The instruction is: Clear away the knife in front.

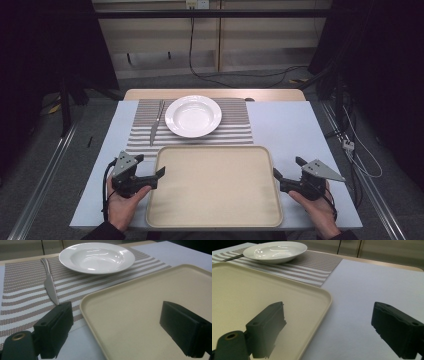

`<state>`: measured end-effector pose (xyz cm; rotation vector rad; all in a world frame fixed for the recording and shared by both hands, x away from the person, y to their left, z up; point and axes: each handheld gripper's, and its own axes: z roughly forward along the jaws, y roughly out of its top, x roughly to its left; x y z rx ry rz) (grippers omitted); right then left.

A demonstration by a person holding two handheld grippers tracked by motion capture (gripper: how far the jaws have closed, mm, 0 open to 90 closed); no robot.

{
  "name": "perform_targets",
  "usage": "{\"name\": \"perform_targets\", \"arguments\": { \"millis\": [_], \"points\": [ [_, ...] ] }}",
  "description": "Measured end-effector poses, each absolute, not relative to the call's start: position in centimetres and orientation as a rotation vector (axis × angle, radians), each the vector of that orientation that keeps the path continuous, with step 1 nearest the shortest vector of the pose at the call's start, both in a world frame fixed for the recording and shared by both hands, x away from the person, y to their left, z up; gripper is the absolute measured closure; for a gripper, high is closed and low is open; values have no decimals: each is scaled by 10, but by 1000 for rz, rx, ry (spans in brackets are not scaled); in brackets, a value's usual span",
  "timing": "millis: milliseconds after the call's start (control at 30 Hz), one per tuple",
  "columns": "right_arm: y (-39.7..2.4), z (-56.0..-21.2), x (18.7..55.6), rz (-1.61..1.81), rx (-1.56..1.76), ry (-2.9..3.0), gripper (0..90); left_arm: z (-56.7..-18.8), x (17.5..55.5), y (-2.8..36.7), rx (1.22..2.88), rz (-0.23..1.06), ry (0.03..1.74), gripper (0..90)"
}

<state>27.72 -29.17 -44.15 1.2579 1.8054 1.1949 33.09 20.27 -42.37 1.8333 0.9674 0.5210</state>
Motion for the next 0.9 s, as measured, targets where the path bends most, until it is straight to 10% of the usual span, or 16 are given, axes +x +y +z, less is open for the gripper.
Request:
{"name": "perform_targets", "arguments": {
  "millis": [900],
  "points": [
    [-291,-443,278,1204,1275,1825,95,-409,351,198,1923,378,992,104]
  ]
}}
